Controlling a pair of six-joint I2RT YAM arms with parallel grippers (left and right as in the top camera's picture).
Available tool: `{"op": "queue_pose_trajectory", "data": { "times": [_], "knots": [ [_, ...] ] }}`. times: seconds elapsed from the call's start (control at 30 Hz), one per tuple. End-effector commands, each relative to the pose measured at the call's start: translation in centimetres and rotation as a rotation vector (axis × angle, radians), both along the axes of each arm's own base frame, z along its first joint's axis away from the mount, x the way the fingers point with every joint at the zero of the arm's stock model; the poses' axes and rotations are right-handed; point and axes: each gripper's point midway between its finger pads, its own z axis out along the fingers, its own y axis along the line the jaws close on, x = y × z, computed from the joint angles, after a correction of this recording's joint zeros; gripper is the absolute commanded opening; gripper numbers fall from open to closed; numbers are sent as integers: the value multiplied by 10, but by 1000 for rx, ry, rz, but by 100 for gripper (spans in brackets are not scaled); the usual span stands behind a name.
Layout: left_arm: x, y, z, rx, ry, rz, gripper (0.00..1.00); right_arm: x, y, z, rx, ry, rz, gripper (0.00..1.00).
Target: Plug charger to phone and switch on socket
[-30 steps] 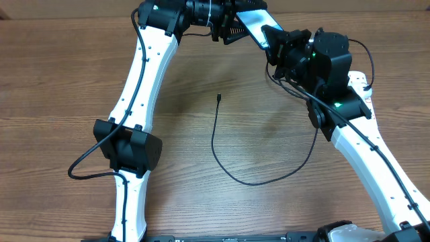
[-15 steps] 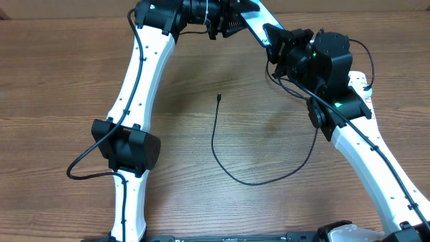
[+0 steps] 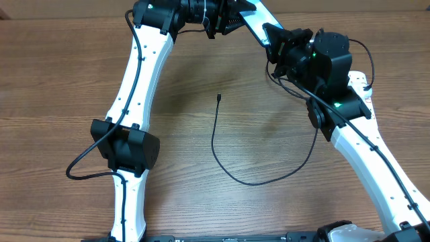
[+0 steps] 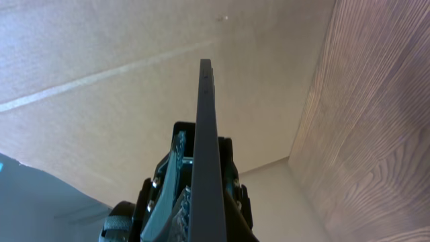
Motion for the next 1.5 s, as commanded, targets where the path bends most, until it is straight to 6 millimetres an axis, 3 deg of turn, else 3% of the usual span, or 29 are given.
{"op": "queue_pose_trajectory", "data": {
  "times": [0.0, 0.37, 0.73, 0.87, 1.27, 1.47],
  "knots": [
    [-1, -1, 8, -2, -27, 1, 31, -8, 8, 24, 20, -60, 21, 4],
    [-1, -1, 8, -1, -29, 0, 25, -11, 15, 23, 18, -57, 40, 4],
    [-1, -1, 8, -1, -29, -1, 6, -11, 15, 23, 18, -57, 43, 4],
    [-1, -1, 8, -1, -29, 0, 4, -11, 15, 23, 19, -57, 43, 4],
    [5, 8, 5, 45, -189, -25, 4, -11, 15, 20, 7, -48, 41, 37],
    [13, 39, -32, 228, -193, 34, 4, -13, 10, 0, -154, -50, 51, 39]
  ]
}}
